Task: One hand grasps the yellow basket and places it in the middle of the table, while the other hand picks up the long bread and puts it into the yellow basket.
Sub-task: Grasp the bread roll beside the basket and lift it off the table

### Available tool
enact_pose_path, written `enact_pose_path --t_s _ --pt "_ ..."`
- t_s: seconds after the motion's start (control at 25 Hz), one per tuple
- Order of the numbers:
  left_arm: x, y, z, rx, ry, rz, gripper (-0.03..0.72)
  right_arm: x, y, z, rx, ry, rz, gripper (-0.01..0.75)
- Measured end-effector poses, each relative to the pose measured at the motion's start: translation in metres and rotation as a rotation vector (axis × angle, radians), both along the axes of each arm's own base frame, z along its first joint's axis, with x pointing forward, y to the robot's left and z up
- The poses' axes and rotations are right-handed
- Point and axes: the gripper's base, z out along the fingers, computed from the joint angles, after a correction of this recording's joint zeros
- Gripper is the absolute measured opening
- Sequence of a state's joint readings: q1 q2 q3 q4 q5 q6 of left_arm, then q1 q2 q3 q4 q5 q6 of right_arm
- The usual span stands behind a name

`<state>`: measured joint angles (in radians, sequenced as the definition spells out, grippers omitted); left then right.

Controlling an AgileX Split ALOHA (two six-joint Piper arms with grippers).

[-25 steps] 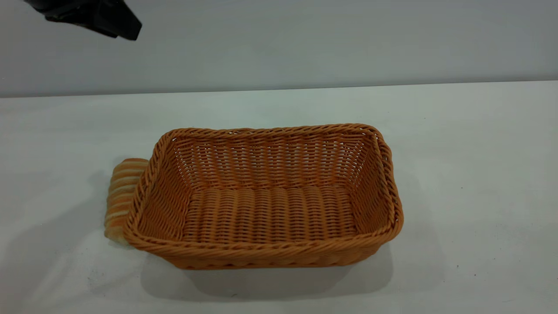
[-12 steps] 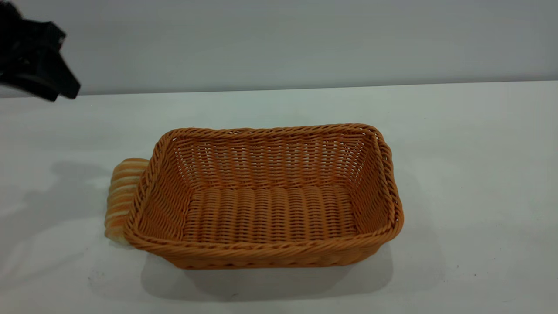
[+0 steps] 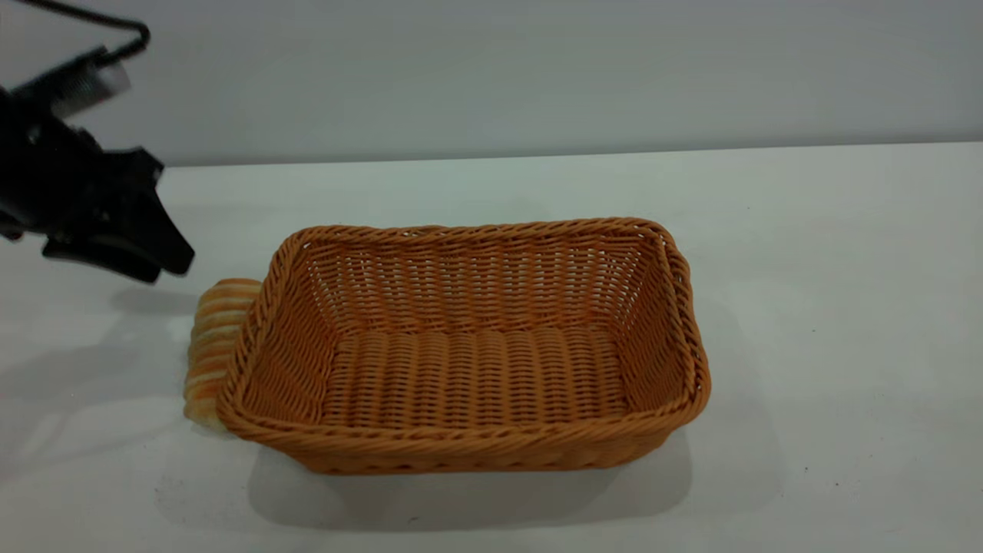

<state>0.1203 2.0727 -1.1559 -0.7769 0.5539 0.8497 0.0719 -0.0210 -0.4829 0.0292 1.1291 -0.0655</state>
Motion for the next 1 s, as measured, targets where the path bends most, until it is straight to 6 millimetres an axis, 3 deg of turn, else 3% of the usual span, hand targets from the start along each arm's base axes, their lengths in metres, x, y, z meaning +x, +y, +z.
enact_pose_path --t_s 0.36,1.0 --pt "0.003 0.003 -0.032 0.026 0.030 0.017 0.353 0.000 0.000 0.000 0.000 0.000 0.000 0.414" --pt "0.010 -0.003 -0.060 -0.073 -0.014 0.068 0.353 0.000 0.000 0.000 0.000 0.000 0.000 0.354"
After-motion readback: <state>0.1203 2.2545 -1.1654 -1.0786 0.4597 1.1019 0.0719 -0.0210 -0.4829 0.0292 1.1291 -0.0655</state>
